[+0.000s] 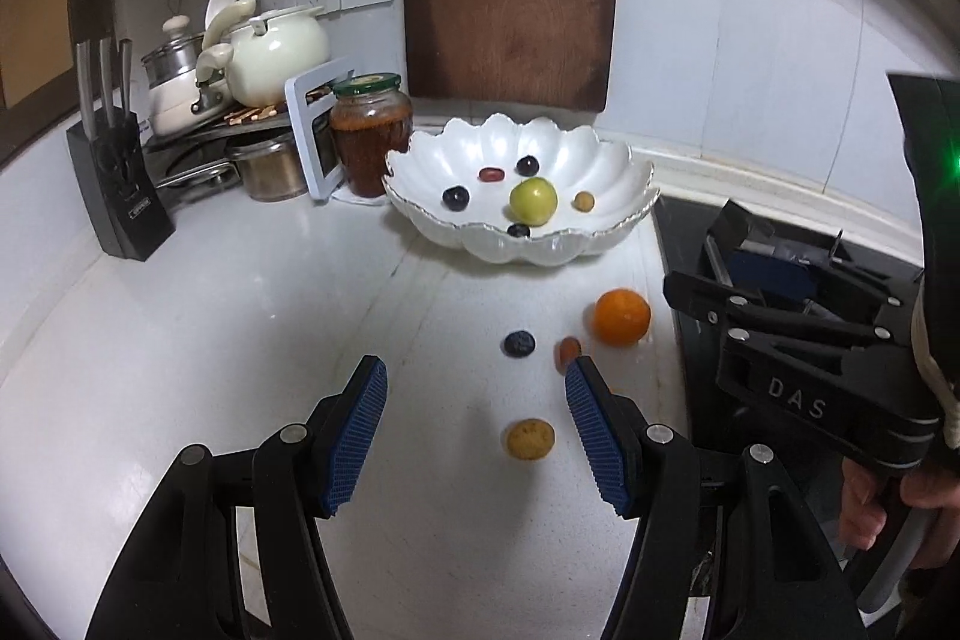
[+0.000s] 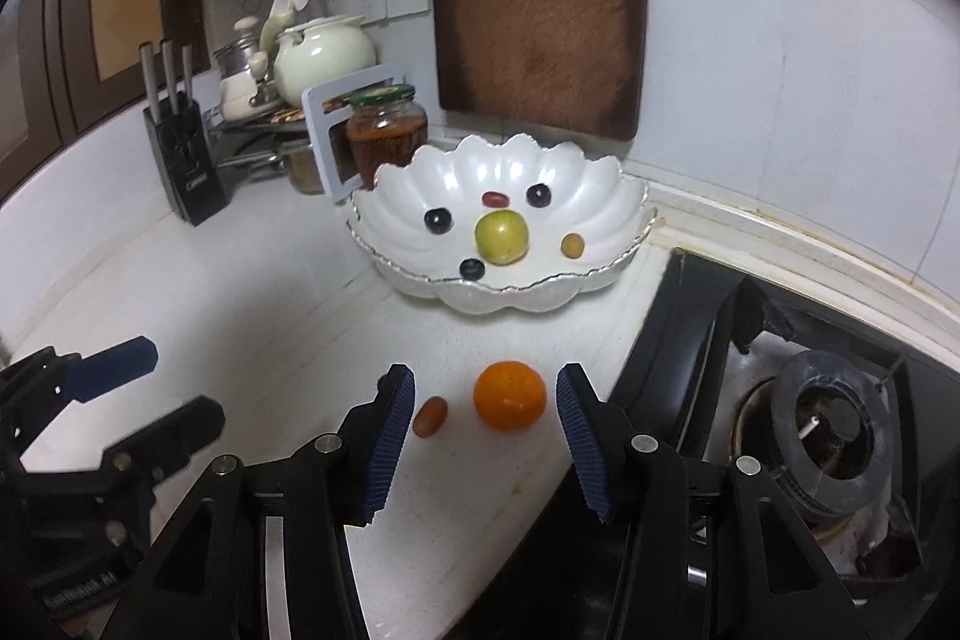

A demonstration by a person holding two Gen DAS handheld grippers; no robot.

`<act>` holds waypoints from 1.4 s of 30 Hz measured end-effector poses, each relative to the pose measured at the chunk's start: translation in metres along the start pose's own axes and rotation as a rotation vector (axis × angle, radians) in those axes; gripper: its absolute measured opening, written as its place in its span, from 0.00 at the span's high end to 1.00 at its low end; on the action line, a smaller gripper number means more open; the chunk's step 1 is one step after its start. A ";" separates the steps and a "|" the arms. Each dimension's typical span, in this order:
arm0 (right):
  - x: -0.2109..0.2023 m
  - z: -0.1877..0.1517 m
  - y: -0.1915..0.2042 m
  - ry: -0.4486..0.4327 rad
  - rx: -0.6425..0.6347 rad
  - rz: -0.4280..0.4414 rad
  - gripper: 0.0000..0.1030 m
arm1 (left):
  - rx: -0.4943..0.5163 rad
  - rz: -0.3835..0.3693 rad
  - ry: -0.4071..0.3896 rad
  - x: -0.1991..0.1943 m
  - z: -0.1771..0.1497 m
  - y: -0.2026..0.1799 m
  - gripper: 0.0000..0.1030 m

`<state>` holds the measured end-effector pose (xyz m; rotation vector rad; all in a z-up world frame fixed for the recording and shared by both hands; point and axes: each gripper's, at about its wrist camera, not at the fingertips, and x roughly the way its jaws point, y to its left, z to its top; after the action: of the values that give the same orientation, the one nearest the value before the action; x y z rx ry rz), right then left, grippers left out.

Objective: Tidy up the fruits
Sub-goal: 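Move both open tools back toward the orange and the small brown fruit, then grasp the small brown fruit with the left tool while the right tool grasps the orange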

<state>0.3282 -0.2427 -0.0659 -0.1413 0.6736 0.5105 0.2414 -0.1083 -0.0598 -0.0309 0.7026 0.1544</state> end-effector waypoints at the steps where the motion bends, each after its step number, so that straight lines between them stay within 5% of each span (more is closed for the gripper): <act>1: 0.002 -0.001 -0.001 0.004 -0.005 0.006 0.51 | 0.001 0.004 0.003 0.001 -0.003 -0.004 0.40; 22: 0.065 -0.010 -0.023 0.153 0.012 0.072 0.51 | -0.106 -0.004 0.177 0.063 -0.031 -0.021 0.41; 42: 0.108 -0.013 -0.024 0.249 0.039 0.065 0.54 | -0.128 -0.012 0.228 0.089 -0.035 -0.022 0.72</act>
<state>0.4039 -0.2232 -0.1447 -0.1474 0.9332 0.5469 0.2889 -0.1215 -0.1448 -0.1776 0.9194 0.1855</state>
